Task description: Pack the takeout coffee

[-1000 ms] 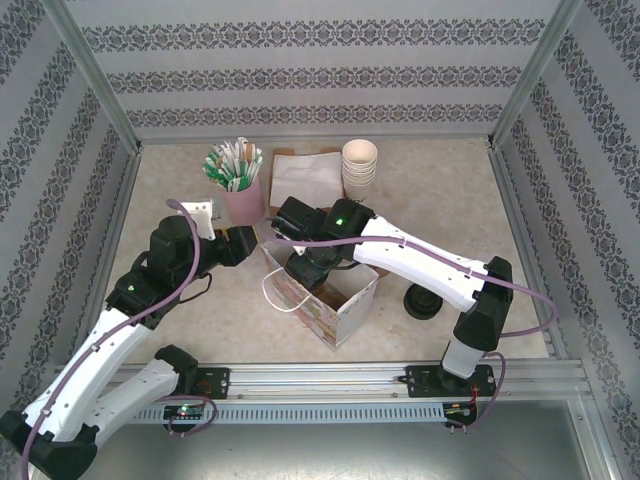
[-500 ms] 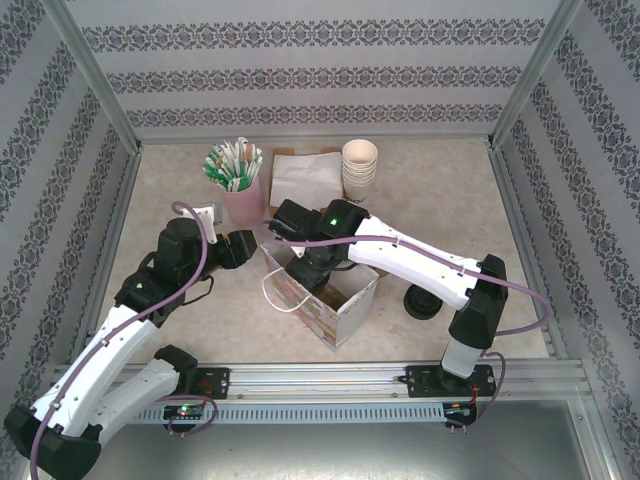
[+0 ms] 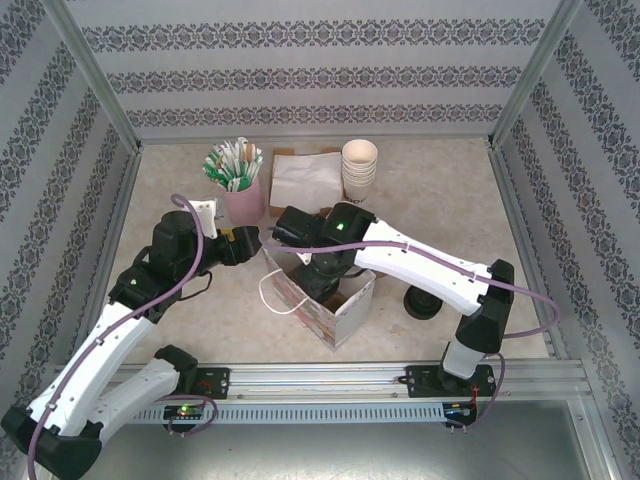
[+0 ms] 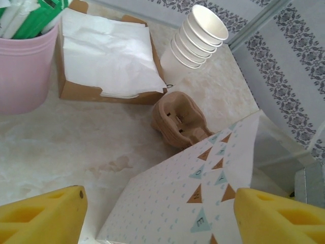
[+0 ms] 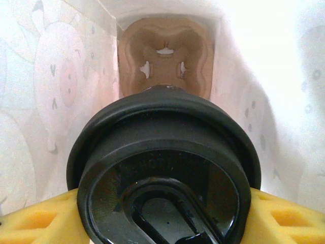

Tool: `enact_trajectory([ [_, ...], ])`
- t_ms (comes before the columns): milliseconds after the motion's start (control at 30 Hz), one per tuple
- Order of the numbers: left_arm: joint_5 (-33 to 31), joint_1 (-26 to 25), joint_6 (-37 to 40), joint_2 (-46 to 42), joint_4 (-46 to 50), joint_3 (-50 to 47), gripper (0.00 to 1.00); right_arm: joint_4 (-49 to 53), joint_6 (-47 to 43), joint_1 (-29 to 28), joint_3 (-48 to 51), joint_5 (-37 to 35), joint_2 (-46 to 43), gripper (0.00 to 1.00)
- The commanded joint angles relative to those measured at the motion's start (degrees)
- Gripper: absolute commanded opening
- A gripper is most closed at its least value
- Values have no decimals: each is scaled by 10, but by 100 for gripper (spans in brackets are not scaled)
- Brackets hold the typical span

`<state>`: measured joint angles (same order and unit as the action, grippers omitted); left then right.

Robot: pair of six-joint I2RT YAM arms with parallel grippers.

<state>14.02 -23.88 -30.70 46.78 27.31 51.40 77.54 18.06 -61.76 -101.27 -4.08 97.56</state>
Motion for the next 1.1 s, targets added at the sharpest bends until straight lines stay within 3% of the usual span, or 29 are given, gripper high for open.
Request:
enact_trajectory([
  [0, 34, 7, 28, 5, 20, 30, 80, 25, 18, -3, 9, -12, -17, 59],
  [433, 59, 7, 61, 40, 47, 74, 87, 39, 38, -10, 49, -20, -31, 58],
  [1067, 131, 6, 90, 83, 57, 104, 89, -29, 40, -8, 128, 1, -62, 58],
])
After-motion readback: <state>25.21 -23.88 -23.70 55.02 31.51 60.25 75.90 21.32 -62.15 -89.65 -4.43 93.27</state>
